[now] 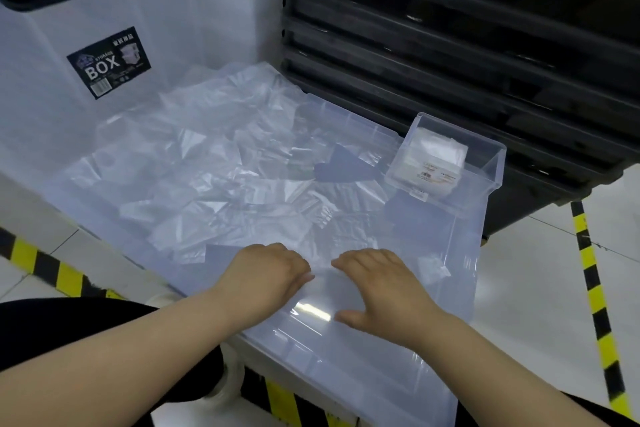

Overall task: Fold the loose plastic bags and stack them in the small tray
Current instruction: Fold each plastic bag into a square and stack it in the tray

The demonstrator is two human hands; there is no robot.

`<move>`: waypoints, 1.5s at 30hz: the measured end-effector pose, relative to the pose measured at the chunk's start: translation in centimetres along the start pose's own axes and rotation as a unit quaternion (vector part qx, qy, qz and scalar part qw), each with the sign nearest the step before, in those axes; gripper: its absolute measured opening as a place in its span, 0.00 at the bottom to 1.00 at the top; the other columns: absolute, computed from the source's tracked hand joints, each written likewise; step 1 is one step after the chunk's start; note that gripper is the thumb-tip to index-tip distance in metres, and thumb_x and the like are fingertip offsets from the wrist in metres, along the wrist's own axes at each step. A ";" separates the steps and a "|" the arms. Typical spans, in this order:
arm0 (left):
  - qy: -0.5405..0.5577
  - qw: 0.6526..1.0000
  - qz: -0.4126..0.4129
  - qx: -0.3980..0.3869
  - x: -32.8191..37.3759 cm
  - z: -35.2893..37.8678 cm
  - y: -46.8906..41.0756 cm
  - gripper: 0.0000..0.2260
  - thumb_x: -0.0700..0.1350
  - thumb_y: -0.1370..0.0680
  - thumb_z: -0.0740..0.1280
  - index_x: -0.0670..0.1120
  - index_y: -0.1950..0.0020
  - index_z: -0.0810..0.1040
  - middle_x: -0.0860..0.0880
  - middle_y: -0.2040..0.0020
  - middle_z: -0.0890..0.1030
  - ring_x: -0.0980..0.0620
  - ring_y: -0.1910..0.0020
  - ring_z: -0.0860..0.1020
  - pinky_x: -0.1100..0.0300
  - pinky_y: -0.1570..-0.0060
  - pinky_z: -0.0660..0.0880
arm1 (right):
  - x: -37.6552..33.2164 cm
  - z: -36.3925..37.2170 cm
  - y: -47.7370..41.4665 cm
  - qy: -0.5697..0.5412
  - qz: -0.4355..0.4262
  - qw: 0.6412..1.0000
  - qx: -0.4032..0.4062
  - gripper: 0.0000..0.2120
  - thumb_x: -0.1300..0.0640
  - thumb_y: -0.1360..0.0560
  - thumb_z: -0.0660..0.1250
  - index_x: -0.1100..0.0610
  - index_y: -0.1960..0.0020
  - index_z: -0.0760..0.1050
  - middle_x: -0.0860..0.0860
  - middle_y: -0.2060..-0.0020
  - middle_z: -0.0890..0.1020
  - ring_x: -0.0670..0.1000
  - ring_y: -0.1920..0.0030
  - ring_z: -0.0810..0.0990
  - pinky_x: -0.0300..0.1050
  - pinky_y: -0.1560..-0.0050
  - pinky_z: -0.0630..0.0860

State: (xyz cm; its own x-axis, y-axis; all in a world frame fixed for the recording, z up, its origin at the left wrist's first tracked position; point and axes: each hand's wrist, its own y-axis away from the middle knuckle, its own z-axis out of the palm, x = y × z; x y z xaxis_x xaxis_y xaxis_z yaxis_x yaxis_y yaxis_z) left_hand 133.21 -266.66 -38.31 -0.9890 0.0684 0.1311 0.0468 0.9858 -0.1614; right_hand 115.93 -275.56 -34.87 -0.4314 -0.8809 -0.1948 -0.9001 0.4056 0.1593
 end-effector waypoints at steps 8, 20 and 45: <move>0.066 0.995 0.010 -0.078 0.1 -1.9 -0.2 0.13 0.56 0.22 0.56 0.57 0.48 0.80 0.59 0.53 0.80 0.60 0.52 0.78 0.66 0.62 0.69 | 1.3 -1.1 -0.9 -0.033 0.083 0.995 -0.041 0.11 0.56 0.21 0.55 0.58 0.52 0.75 0.51 0.54 0.79 0.54 0.49 0.76 0.44 0.52 0.71; 0.414 0.857 -0.257 -0.168 -3.1 -2.7 -0.9 0.09 0.38 0.26 0.68 0.47 0.67 0.79 0.56 0.77 0.77 0.65 0.74 0.74 0.76 0.69 0.68 | 4.0 -2.9 -0.8 -0.252 0.196 0.940 -0.118 0.11 0.61 0.25 0.61 0.51 0.66 0.72 0.42 0.69 0.76 0.41 0.67 0.75 0.29 0.65 0.69; -0.020 0.984 -0.059 -0.165 1.0 2.7 -1.6 0.33 0.55 0.18 0.37 0.43 0.42 0.80 0.46 0.42 0.80 0.51 0.41 0.77 0.55 0.39 0.59 | 5.5 -1.8 -2.9 -0.078 0.325 0.940 -0.071 0.09 0.53 0.21 0.56 0.57 0.50 0.71 0.52 0.56 0.78 0.51 0.59 0.72 0.41 0.61 0.66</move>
State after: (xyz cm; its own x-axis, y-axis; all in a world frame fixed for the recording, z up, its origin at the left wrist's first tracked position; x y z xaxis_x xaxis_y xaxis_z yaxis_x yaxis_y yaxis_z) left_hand 131.78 -268.62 -40.51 -0.9947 -0.0490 0.0902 -0.0321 0.9832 0.1799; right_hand 116.24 -282.04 -34.69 -0.9010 -0.4071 -0.1498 -0.4308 0.7992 0.4191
